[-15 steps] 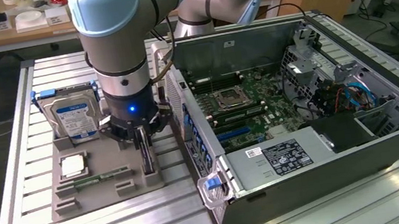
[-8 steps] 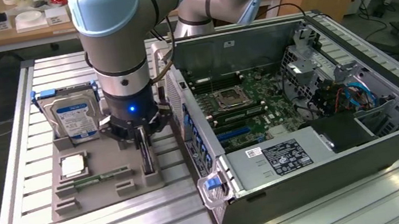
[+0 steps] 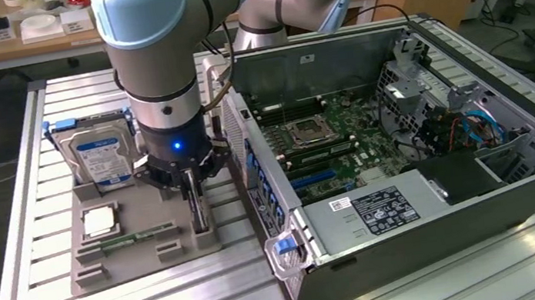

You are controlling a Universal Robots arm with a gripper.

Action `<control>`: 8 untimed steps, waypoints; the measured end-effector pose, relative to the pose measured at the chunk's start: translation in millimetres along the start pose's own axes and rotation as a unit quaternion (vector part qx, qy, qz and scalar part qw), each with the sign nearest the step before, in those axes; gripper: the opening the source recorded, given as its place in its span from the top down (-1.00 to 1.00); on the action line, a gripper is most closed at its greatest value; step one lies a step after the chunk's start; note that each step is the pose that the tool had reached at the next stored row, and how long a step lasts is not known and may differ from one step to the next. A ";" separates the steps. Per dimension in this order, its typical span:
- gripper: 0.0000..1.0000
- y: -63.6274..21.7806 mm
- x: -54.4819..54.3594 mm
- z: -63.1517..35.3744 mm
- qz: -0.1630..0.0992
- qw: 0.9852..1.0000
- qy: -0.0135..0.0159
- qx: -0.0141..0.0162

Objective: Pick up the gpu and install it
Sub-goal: 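Pick up the gpu and move the gpu toward the slot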

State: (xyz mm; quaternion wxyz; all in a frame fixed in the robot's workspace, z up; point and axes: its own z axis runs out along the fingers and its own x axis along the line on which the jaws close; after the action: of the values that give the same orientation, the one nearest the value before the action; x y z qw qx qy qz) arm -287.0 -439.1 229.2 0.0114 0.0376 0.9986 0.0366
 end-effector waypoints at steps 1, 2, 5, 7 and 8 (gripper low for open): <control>0.47 0.0 0.0 0.0 0.000 1.000 0.000 0.000; 0.47 0.0 0.0 0.0 0.000 1.000 0.000 0.000; 0.47 0.0 0.0 0.0 -0.002 1.000 0.000 -0.001; 0.47 -0.1 0.0 0.1 -0.006 1.000 0.000 -0.002; 0.47 -0.1 0.0 0.0 -0.006 1.000 0.001 -0.002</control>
State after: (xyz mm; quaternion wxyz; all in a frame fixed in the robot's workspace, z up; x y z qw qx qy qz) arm -287.0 -439.2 229.1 0.0112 0.0315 0.9987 0.0385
